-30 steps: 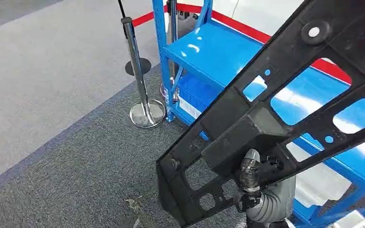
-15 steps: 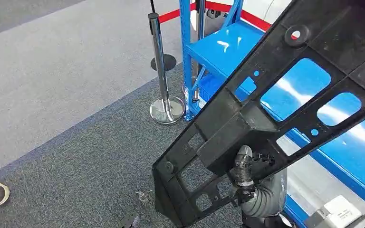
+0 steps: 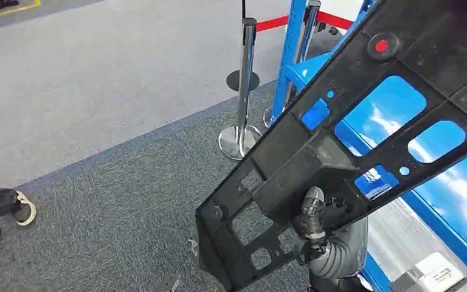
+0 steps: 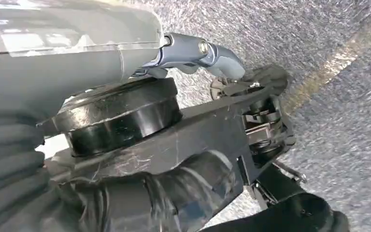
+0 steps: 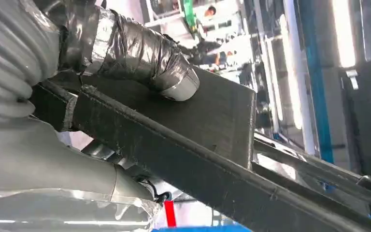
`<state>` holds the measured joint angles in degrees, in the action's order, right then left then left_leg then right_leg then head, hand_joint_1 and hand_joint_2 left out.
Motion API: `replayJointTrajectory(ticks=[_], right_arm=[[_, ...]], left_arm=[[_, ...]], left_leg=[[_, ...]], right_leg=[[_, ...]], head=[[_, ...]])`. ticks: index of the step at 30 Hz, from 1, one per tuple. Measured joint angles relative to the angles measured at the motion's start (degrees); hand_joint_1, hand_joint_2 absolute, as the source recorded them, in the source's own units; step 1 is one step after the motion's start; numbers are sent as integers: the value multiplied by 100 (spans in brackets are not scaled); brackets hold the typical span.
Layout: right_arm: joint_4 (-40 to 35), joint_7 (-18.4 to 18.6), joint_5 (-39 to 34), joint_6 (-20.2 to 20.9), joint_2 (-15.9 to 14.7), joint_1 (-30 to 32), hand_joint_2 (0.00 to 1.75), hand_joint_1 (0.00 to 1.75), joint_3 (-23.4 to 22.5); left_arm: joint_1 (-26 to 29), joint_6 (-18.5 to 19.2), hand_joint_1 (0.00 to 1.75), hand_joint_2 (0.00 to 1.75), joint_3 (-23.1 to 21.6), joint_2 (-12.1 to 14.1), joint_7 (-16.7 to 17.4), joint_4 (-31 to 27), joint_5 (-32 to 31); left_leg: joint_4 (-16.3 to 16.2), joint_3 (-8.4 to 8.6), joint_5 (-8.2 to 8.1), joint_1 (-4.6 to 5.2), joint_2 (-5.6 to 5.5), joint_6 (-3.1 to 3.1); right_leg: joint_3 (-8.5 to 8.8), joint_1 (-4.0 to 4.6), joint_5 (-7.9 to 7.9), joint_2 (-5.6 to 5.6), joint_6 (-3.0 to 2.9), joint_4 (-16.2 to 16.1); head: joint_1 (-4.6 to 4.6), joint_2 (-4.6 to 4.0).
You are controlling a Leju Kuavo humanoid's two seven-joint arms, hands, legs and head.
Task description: Take the parts from the cabinet and place them on the table.
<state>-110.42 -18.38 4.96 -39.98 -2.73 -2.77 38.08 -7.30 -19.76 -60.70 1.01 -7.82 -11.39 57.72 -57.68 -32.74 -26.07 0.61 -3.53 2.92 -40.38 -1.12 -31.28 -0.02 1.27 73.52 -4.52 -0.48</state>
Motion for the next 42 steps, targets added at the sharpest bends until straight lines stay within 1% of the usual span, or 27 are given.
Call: replayJointTrajectory(ticks=[1, 2, 3, 7, 8, 9, 10, 12, 13, 15, 17, 18, 19, 22, 23, 25, 27, 28, 29, 30, 32, 33, 34, 37, 38, 40, 42], right_arm=[[9, -4, -18, 0, 2, -5, 175, 175, 0], [17, -11, -48, 0, 0, -15, 175, 175, 2], [26, -17, -66, 0, 4, -25, 175, 175, 0], [50, -17, -42, 2, 11, -34, 175, 175, 2], [53, -9, -35, 2, 22, -46, 175, 175, 0], [59, 7, -35, 4, 37, -50, 175, 175, 0], [59, 7, -35, 2, 44, -56, 175, 175, 0], [70, 7, -48, 2, 44, -52, 175, 175, 0], [92, 4, -75, 2, 44, -52, 175, 175, 0], [116, -9, -99, 2, 44, -51, 175, 175, 0], [125, -37, -101, 2, 50, -52, 175, 175, 0], [129, -55, -101, 2, 50, -51, 175, 175, 0], [133, -74, -101, 2, 50, -52, 175, 175, 0], [153, -76, -101, 2, 50, -50, 175, 175, 0], [149, -76, -101, 2, 50, -53, 175, 175, 0], [166, -81, -101, 0, 50, -68, 175, 175, 0], [182, -74, -103, -2, 50, -50, 175, 175, 0], [201, -72, -103, -2, 48, -30, 175, 175, 0], [212, -70, -105, -2, 48, -21, 175, 175, 0], [219, -68, -105, -2, 46, -21, 175, 175, 0], [227, -66, -105, -2, 44, -25, 175, 175, 0], [238, -50, -105, -4, 44, -29, 175, 175, 0], [243, -37, -112, -4, 44, -22, 175, 175, 0], [245, 11, -122, -2, 44, -28, 175, 175, 0], [245, 20, -122, 0, 46, -32, 175, 175, 0], [247, 26, -129, 0, 52, -44, 175, 175, 0], [249, 26, -140, 0, 50, -41, 175, 175, 0]], left_arm=[[-6, 4, 0, 175, 0, -9, 0, 2, -13], [-9, 4, 0, 175, 0, -13, 0, 0, -22], [-29, 4, 0, 175, 0, -15, 0, 2, -31], [-40, 13, 0, 175, 0, -2, 7, 2, -55], [-36, 13, 0, 175, 0, 4, 7, 2, -57], [-38, 13, 0, 175, 0, -20, 13, 2, -66], [-37, 13, 0, 175, 0, -3, 11, 2, -68], [-51, 13, 0, 175, 0, 11, -2, 2, -72], [-65, 13, 0, 175, 0, 13, -4, 2, -72], [-59, 13, 0, 175, 0, 17, -4, 2, -70], [-24, 11, 0, 175, 0, 35, -2, 2, -70], [-23, 11, 0, 175, -2, 44, 11, 6, -70], [-17, 11, 0, 175, -2, 50, 11, 11, -68], [-1, 13, 0, 175, -2, 52, 4, 11, -70], [-8, 13, 0, 175, -2, 50, 2, 9, -70], [20, 22, 0, 175, -2, 39, 2, 11, -70], [10, 24, 0, 175, -2, 35, 4, 11, -72], [10, 31, 0, 175, -2, 26, 4, 9, -72], [9, 31, 0, 175, -2, 20, 4, 9, -72], [3, 35, 0, 175, -2, 15, 4, 9, -72], [-7, 39, 0, 175, -2, 4, 2, 9, -72], [-4, 39, 0, 175, -2, 2, 2, 9, -74], [-41, 39, 0, 175, -2, 2, 2, 9, -74], [-26, 37, 0, 175, -2, 4, 2, 11, -77], [-37, 35, 0, 175, -2, 33, 2, 11, -77], [-31, 31, 0, 175, -2, 7, 13, 11, -79], [-47, 24, 0, 175, -2, 26, 11, 11, -85]], left_leg=[[-42, 7, -27, -15, -84, -24], [-110, -21, -72, -26, -149, -56], [-213, -90, -118, 8, -202, -99], [-215, -212, -105, -29, -442, -184], [-261, -199, -136, -20, -311, -200], [-442, -265, -241, 17, -22, -254], [-777, -438, -415, -11, 138, -300], [-1581, -870, -738, -30, 254, -359], [-1818, -1012, -769, -31, 257, -372], [-1487, -870, -448, -31, 264, -360], [-430, -349, 113, -14, 425, -281], [-222, -233, 10, 45, 632, -249], [-138, -207, 19, 100, 634, -193], [-109, -230, 33, 102, 470, -115], [18, -117, 81, 42, 404, -84], [89, -34, 97, 10, 332, -34], [64, -35, 77, 3, 235, -2], [52, -37, 66, 9, 172, 8], [34, -33, 53, 11, 93, 7], [5, -28, 32, 8, 10, 4], [-86, -19, -32, -7, -140, -33], [-141, -57, -76, -30, -190, -60], [-256, -123, -119, 18, -260, -102], [-173, -173, -59, -51, -409, -190], [-186, -187, -81, -39, -420, -205], [-575, -345, -293, -12, 119, -298], [-1413, -799, -661, -45, 260, -364]], right_leg=[[222, -16, 307, 55, 9, -514], [417, -53, 534, 264, 28, -973], [472, -80, 440, 518, 30, -1167], [503, -88, 432, 283, -94, -1183], [539, -110, 430, 205, -123, -1203], [571, -111, 412, 148, -151, -1214], [591, -107, 399, 78, -172, -1219], [608, -92, 370, -79, -184, -1218], [615, -92, 354, -159, -184, -1218], [655, -89, 320, -283, -178, -1218], [738, -76, 272, -389, -165, -1223], [765, -69, 262, -429, -149, -1257], [772, -34, 259, -467, -123, -1265], [841, -24, 262, -619, -41, -1359], [845, 19, 218, -630, 7, -1365], [701, -13, -2, -161, 11, -930], [188, 8, -341, -27, 5, -28], [-28, 11, -386, -17, 3, 290], [-110, 11, -280, -17, 1, 323], [-52, 10, -45, -11, -6, 90], [312, -5, 524, 93, -21, -816], [444, -32, 525, 354, -36, -1119], [506, -56, 466, 422, -21, -1235], [493, 8, 488, 284, -99, -1209], [526, -65, 501, 208, -137, -1259], [596, -59, 489, 70, -200, -1309], [599, -45, 475, -76, -215, -1310]], head=[[4, 0], [9, 0], [24, -2], [18, 0], [15, 0], [-58, 0], [-90, 0], [-90, 0], [-92, -2], [-90, 0], [-90, 0], [-83, 0], [-92, 0], [-90, 0], [-76, 0], [-55, 0], [-15, 0], [-15, 0], [-20, 0], [-11, 0], [-11, 0], [-13, 0], [-23, 0], [-15, 0], [-4, 0], [-132, 0], [-129, 0]])
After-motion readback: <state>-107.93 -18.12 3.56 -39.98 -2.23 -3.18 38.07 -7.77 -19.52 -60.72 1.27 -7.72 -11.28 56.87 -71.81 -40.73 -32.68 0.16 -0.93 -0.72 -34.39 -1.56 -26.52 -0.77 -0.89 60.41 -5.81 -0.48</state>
